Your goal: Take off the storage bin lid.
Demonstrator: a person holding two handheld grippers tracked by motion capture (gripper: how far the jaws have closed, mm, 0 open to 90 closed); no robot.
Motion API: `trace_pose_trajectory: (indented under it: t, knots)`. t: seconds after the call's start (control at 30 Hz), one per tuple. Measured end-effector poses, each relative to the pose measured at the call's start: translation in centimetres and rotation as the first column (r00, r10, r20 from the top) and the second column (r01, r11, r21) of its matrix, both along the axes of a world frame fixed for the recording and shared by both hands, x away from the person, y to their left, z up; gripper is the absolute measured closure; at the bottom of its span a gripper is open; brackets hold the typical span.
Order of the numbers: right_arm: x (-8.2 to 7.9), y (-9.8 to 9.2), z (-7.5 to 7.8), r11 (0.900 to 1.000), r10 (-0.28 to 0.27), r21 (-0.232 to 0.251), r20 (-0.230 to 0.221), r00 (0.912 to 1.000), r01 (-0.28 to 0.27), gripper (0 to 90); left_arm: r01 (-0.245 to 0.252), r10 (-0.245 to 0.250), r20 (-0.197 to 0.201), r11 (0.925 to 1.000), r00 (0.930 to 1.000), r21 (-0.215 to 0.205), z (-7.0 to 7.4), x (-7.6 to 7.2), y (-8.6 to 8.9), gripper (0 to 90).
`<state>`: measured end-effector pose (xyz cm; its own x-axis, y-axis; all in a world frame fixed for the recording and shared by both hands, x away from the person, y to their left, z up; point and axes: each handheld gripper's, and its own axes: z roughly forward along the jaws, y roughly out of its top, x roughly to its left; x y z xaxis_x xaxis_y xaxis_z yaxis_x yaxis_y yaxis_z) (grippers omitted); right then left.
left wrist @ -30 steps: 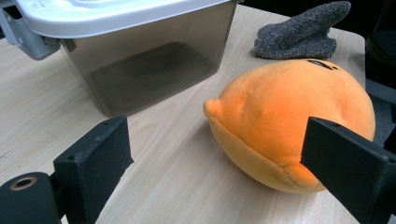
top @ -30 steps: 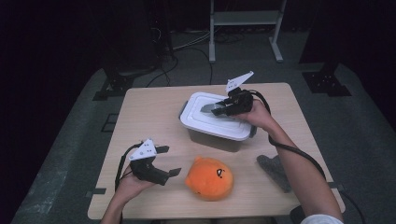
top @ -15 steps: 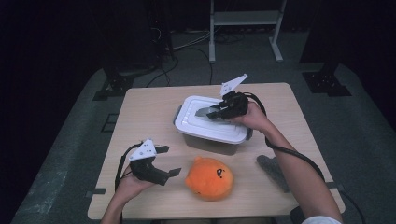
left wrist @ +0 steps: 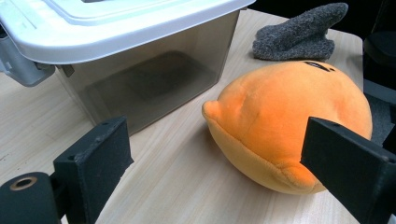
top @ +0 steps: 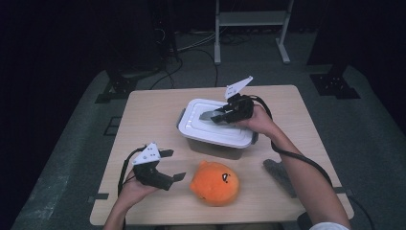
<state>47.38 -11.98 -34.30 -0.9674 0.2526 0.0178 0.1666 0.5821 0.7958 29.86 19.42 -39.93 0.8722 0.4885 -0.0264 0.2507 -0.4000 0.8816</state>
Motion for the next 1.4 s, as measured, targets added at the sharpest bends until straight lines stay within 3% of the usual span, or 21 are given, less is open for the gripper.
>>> trace_pose_trajectory:
  t: [1.4]
  knots:
    - [-0.13, 0.22, 0.49, 1.000, -0.014, -0.004, 0.018, 0.9997, 0.014, 65.5, 0.008, -0.008, -0.002, 1.0000, 1.0000, -0.002, 0.01, -0.01, 0.00, 7.5]
